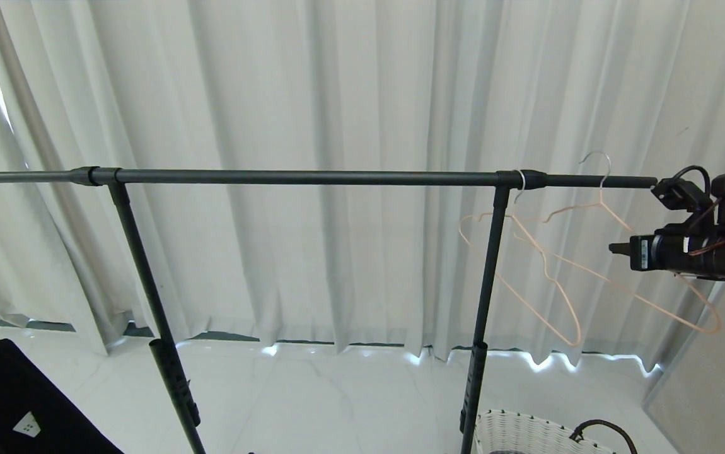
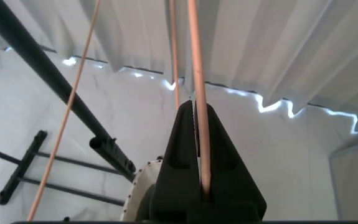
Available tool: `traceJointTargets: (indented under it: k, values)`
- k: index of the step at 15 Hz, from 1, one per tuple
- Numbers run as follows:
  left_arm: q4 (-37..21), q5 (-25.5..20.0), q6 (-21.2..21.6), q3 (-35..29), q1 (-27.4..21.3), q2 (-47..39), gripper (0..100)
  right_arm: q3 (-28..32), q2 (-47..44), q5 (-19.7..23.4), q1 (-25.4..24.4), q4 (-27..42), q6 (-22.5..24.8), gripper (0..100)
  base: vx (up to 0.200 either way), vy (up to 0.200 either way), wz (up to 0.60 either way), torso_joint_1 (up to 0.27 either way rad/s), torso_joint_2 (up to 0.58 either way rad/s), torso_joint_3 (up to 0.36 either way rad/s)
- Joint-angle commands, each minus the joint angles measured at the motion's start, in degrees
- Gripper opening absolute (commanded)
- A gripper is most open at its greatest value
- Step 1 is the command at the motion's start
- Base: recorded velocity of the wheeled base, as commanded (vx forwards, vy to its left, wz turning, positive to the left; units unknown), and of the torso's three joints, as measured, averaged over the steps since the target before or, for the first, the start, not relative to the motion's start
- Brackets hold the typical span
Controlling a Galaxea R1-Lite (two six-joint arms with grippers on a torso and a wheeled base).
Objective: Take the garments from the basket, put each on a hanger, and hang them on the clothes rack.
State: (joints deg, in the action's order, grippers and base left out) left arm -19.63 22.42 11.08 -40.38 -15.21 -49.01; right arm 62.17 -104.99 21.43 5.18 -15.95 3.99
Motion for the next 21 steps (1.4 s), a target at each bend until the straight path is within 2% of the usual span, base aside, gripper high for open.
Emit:
traceJointTargets:
  k: [1, 5, 9, 11, 13, 15, 17, 21]
  values:
    - [0.0, 0.1, 0.0, -0.1, 0.0, 0.2, 0, -3.8, 4.1, -0.1, 0.0, -2.4, -0.9, 0, 0.000, 0.000, 0.00, 0.000, 0.00, 0.000]
    - [0.0, 0.1, 0.0, 1.7, 0.1, 3.5, 0, -12.2, 13.1, -0.6, 0.2, -3.6, -2.0, 0, 0.000, 0.000, 0.00, 0.000, 0.00, 0.000]
    - [0.5, 0.0, 0.0, 2.2, 0.0, 3.7, 0, -20.9, 23.5, -4.6, 0.2, -3.5, -2.4, 0, 0.000, 0.000, 0.00, 0.000, 0.00, 0.000]
    - [0.6, 0.0, 0.4, 2.8, 0.0, 3.1, 0, -26.9, 30.3, -11.4, 0.2, -2.3, -2.2, 0, 0.000, 0.000, 0.00, 0.000, 0.00, 0.000]
    - [0.6, 0.0, 1.6, 2.8, 0.0, 3.1, 0, -29.3, 34.6, -19.4, -0.2, 1.4, -2.1, 0, 0.000, 0.000, 0.00, 0.000, 0.00, 0.000]
    - [0.6, -0.2, 1.6, 2.8, 0.0, 3.0, 0, -31.1, 37.5, -25.1, -0.1, 2.8, -2.4, 0, 0.000, 0.000, 0.00, 0.000, 0.00, 0.000]
    - [0.7, -0.2, 1.5, 3.5, 0.0, 3.4, 0, -32.4, 40.6, -25.4, -0.1, 3.9, -2.1, 0, 0.000, 0.000, 0.00, 0.000, 0.00, 0.000]
    - [0.7, -0.3, 1.4, 3.9, 0.0, 3.6, 0, -32.5, 45.5, -25.2, -0.3, 8.3, -2.0, 0, -0.200, 0.000, 0.00, 0.011, 0.00, 0.004]
